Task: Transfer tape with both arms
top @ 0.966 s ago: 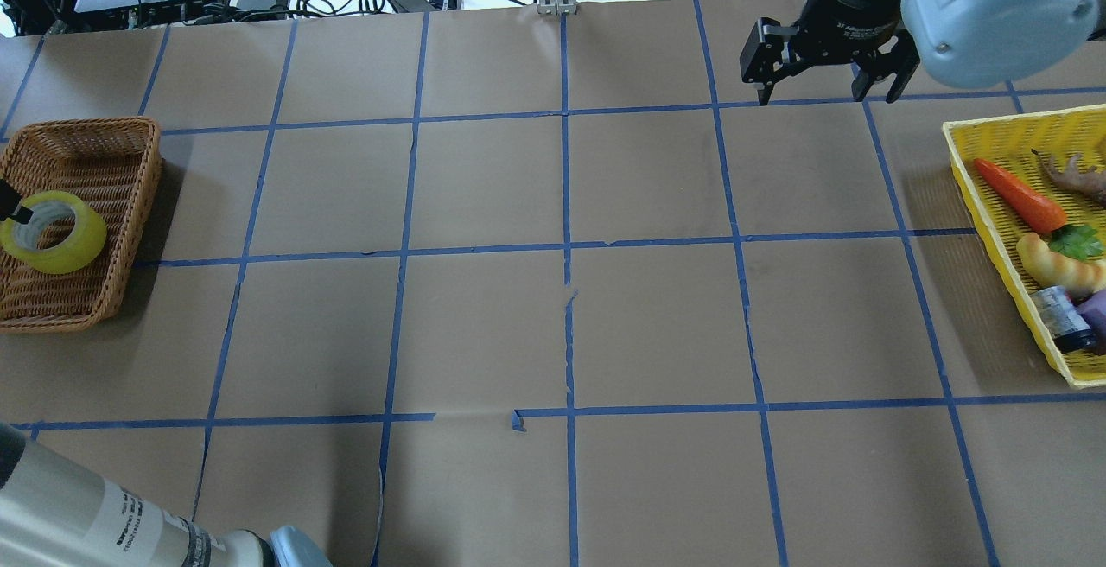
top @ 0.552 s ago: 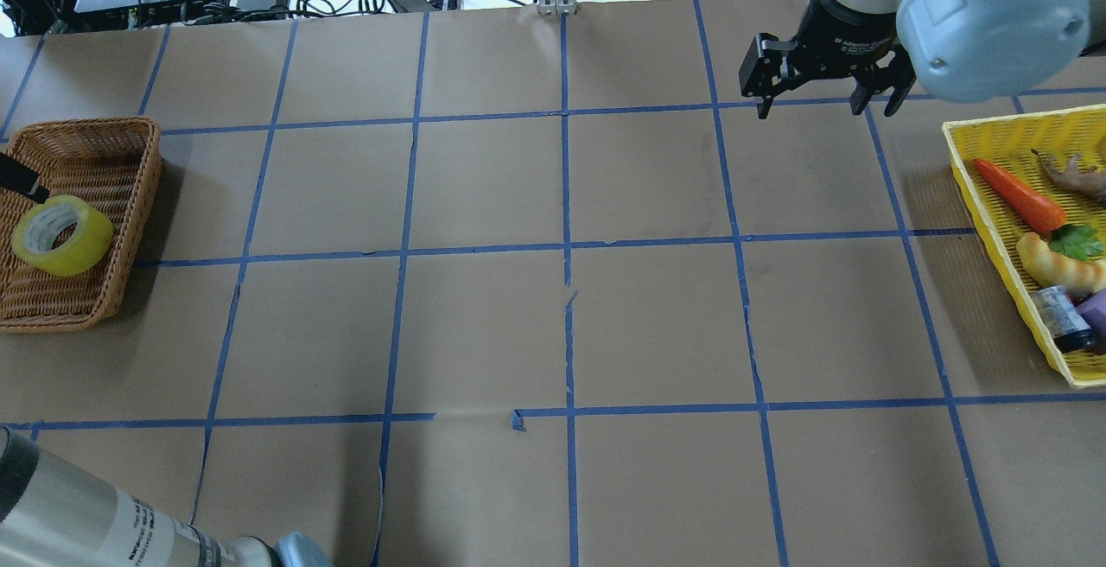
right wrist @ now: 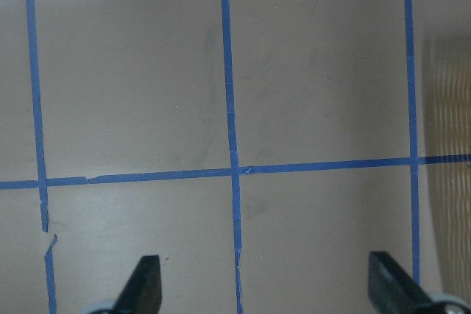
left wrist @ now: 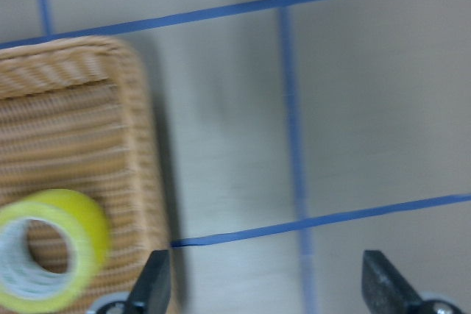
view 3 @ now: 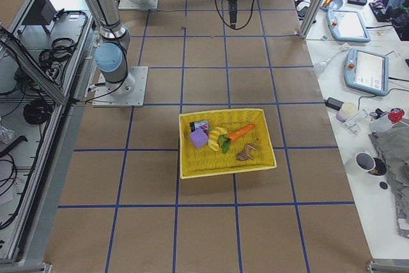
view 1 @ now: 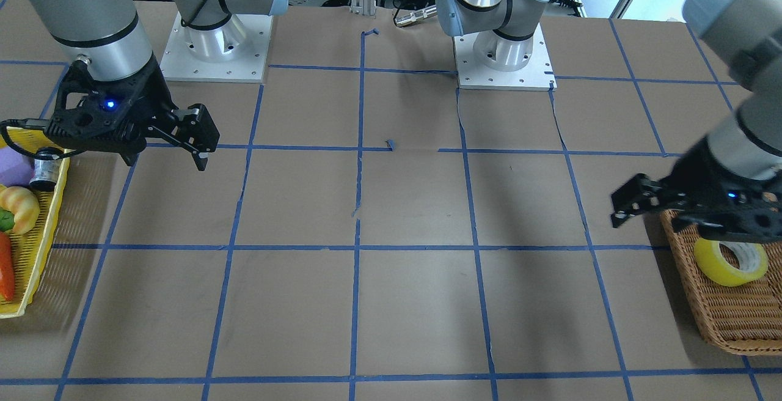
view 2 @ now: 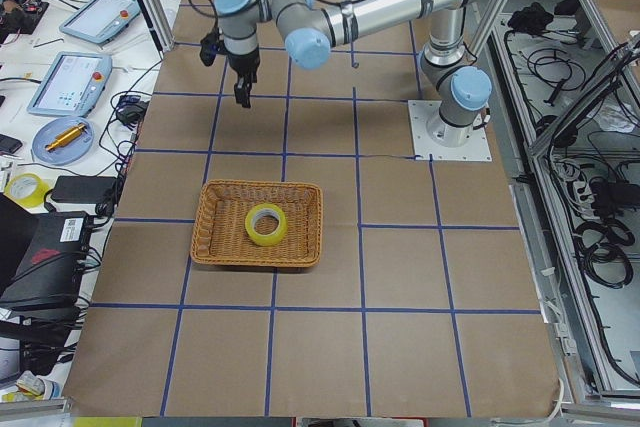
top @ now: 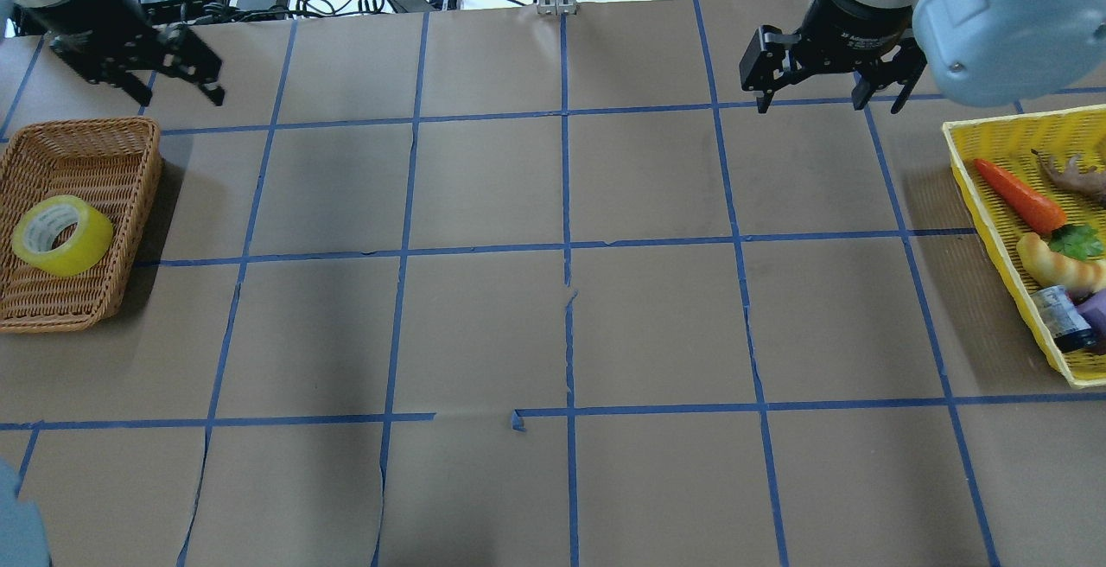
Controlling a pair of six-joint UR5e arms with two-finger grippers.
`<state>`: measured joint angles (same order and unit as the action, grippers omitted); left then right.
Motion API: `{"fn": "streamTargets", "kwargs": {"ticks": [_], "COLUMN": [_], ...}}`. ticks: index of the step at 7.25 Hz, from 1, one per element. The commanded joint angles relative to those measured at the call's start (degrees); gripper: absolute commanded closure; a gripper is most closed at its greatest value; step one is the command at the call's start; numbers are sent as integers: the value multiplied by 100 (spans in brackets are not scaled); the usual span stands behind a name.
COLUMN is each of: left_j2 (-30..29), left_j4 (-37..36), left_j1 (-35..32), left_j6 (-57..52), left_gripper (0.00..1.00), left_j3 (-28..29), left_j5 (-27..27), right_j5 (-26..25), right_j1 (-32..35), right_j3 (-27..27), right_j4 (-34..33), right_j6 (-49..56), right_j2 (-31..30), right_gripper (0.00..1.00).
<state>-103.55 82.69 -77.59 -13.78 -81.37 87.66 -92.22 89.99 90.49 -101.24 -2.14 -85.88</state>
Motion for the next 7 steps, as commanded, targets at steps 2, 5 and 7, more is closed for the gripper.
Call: {"fn": "streamTargets", "kwargs": {"ticks": [2, 5, 7], "left_j2": [809, 1319, 1443], "left_j4": [230, 465, 529], "left_j1": [-1826, -1612, -1461], "left_j6": [2220, 2143, 1976], "left_gripper": [0, 0, 0], "left_j3": [-132, -589, -651], "left_j5": [41, 383, 393], "right_j5": [-6, -24, -50], "right_j1": [1, 1, 1], "right_j3": [91, 118, 162], "right_j4": [0, -1, -1], "right_j6": [-23, -32, -41], "right_j2": [-17, -8, -17], "right_gripper": [0, 0, 0]}}
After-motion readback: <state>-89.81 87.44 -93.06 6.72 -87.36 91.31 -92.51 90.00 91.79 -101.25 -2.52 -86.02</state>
